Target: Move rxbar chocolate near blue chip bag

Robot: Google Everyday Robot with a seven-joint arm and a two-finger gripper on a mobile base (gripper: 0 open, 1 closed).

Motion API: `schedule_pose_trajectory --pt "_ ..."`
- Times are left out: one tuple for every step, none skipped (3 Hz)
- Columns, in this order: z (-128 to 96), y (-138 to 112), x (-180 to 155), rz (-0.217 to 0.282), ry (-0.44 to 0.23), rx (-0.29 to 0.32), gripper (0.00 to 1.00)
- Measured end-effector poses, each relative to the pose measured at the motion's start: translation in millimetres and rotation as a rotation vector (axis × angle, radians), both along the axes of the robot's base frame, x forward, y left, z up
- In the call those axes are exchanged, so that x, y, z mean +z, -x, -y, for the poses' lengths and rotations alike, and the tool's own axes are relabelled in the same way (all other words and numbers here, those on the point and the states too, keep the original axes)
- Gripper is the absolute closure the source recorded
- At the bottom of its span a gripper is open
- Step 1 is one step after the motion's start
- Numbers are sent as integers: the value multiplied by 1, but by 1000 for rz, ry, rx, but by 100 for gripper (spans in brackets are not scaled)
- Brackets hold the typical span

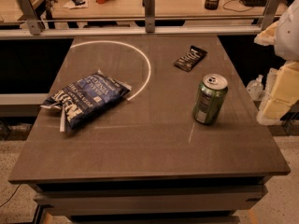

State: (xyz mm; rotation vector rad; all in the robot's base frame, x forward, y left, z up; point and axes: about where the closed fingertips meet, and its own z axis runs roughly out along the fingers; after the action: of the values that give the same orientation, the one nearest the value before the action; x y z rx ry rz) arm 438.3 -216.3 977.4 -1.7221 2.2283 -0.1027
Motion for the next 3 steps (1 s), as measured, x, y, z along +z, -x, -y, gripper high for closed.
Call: schedule_pose_trajectory --pt "0 -1 2 10 -5 2 0" --pt "2 -20 8 70 -30 7 0" --pt "8 -50 12 125 -33 30 0"
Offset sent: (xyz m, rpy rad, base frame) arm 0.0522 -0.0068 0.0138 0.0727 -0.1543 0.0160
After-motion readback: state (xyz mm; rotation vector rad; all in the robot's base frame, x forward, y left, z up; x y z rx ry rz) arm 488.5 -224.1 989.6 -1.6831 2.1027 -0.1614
